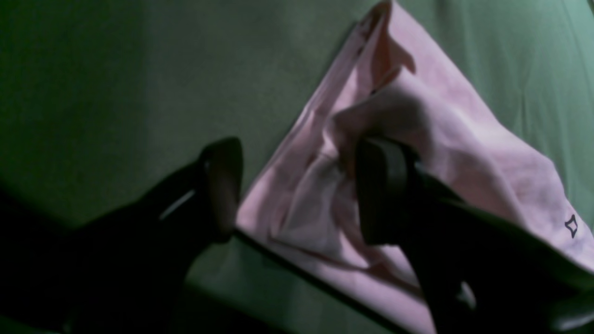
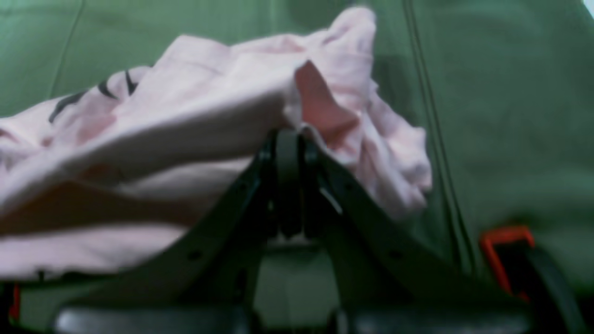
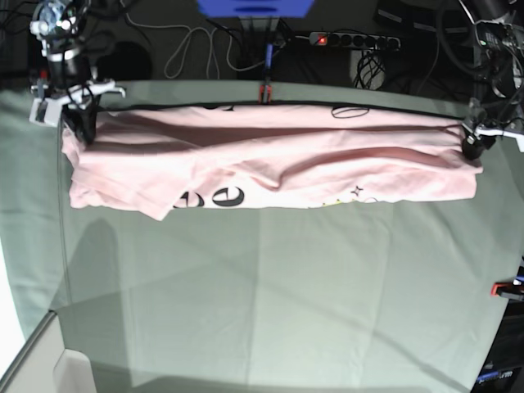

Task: Layout the t-shirt on the table in an organized manner, then fold the t-shirt properly

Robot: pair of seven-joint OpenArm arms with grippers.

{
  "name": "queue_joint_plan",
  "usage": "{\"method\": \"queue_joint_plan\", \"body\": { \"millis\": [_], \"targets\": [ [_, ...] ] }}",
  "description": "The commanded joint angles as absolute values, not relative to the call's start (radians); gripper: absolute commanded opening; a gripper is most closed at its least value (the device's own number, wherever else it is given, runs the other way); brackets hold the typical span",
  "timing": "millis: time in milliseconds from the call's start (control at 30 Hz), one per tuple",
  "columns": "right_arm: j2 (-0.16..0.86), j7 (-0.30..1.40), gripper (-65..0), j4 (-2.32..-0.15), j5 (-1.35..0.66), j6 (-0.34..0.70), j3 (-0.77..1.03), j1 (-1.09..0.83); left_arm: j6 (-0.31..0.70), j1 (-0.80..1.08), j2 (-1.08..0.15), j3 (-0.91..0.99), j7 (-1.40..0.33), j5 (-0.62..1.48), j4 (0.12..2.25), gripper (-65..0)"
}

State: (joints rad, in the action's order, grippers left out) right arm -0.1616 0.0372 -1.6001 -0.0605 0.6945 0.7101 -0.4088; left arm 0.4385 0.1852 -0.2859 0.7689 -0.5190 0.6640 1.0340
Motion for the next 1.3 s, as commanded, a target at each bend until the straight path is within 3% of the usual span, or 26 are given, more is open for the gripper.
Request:
{"method": "queue_joint_plan", "body": {
  "millis": [0,333,733,800,933,1033,1200,1267],
  "targets": [
    [-0.157,0.01,-65.0,-1.601,-0.077,0.698,0.71,-0.403,0.424,0.191,-0.302,0.771,-0.535,0.65,1.036,-27.0],
    [-0.153,0.008,-65.0,-1.4,0.071,0.698,0.727,-0.252,0.423,0.191,-0.303,0.773,-0.535,0.65,1.036,-27.0],
    [-0.071,0.008,-65.0,-1.254,0.091,0.698,0.819,-0.177,0.423,0.185,-0.323,0.773,-0.535,0.65,1.036,-26.8],
    [-0.07,0.008,-65.0,-1.25,0.09,0.698,0.819,-0.177,0.423,0.183,-0.323,0.773,-0.535,0.65,1.036,-24.5],
    [-0.071,0.008,-65.0,-1.25,0.09,0.698,0.819,-0.177,0.426,0.186,-0.315,0.768,-0.535,0.656,1.046,-12.9],
    [-0.074,0.008,-65.0,-1.25,0.09,0.698,0.814,-0.179,0.426,0.186,-0.314,0.768,-0.535,0.659,1.046,-7.8],
    [-0.076,0.008,-65.0,-1.25,0.09,0.698,0.811,-0.179,0.426,0.183,-0.314,0.766,-0.535,0.651,1.046,-7.9],
    [-0.076,0.008,-65.0,-1.25,0.09,0.698,0.811,-0.179,0.426,0.182,-0.314,0.766,-0.535,0.651,1.046,-11.2]
  ]
}}
